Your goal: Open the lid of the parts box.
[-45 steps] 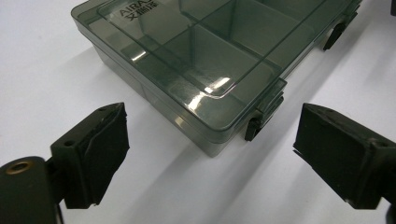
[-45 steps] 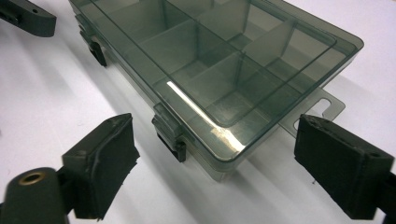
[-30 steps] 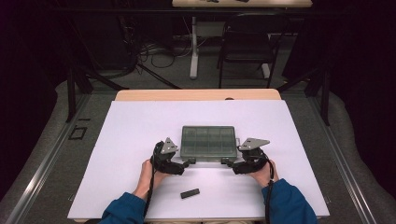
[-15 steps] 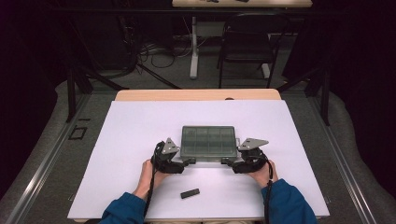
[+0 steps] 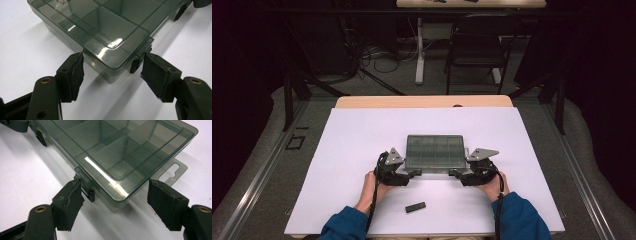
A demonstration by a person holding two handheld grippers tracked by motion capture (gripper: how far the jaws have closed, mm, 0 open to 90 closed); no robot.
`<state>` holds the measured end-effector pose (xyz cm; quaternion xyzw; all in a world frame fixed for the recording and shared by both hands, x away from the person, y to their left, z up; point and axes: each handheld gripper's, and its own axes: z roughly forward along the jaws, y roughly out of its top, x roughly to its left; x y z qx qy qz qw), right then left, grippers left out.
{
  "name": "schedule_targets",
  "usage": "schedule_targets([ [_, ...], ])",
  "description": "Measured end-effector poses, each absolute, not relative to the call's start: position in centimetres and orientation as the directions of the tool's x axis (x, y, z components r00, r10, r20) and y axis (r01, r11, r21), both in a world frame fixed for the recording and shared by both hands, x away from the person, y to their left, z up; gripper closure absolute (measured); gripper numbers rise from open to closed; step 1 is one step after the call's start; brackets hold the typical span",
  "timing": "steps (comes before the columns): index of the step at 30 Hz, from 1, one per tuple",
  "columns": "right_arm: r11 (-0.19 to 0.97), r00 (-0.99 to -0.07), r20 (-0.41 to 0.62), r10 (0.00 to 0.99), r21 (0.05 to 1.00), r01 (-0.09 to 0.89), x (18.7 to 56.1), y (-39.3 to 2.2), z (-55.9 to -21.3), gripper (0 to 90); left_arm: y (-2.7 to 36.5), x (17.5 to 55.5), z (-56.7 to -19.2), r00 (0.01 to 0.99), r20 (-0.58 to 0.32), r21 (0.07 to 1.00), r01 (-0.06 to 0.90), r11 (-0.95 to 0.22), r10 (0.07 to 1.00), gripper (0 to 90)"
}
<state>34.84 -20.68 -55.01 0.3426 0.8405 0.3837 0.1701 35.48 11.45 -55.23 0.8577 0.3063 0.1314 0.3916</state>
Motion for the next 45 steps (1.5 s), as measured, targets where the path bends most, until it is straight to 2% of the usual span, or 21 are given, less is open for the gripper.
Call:
schedule_targets([
  [17,0.468,-0.708,-0.015,0.707,0.760,0.452,34.91,-20.65,-55.12,26.6,11.55,35.47,-55.32,0.775,-0.028,0.754,0.431,-0.496,0.632,34.4],
  [45,0.446,-0.709,0.000,0.705,0.777,0.444,34.79,-21.06,-54.90,33.0,11.62,35.21,-55.35,0.769,-0.024,0.763,0.427,-0.485,0.638,36.7],
])
